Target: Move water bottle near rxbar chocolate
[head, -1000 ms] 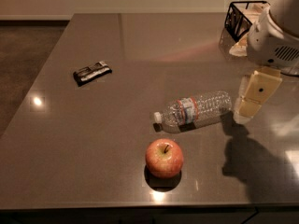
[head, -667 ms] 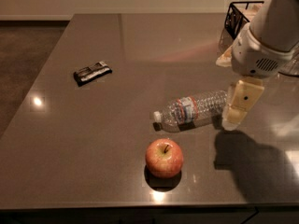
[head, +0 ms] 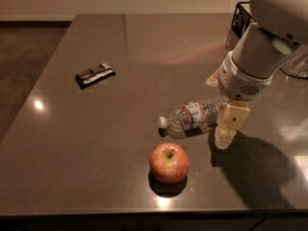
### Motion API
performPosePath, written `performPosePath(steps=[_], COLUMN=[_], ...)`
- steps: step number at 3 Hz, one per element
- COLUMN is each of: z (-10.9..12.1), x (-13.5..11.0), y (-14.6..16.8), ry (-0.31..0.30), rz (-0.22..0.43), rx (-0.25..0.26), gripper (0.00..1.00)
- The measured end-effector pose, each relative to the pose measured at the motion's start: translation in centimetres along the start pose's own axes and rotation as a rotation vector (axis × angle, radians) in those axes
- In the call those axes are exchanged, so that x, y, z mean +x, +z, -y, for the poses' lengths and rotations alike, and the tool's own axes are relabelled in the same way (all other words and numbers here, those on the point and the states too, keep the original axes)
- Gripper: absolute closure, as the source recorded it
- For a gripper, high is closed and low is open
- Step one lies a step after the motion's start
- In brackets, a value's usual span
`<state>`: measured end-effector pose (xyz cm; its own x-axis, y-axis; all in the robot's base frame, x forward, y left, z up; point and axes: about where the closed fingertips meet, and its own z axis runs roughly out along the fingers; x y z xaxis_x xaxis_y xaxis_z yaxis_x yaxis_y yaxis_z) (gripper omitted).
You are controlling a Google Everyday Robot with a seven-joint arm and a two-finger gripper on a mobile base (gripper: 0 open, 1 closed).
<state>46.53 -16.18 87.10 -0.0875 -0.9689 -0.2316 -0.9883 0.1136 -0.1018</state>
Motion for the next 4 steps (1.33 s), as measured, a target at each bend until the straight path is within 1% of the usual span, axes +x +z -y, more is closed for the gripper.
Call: performPosePath(steps=[1,2,3,4], z=[0.6,1.5,2.5,3.8], x=[0.1,0.2,0.0,-1.5], y=[1.7,2.3,2.2,1.3], ry=[-0.014,-0.021,-0.022,-0.040], rz=[-0.013,-0.030,-0.033,-0.033], rx=[-0.018,-0.024,-0.028,-0.017], gripper=[0.15,0.38,0.63,0.85])
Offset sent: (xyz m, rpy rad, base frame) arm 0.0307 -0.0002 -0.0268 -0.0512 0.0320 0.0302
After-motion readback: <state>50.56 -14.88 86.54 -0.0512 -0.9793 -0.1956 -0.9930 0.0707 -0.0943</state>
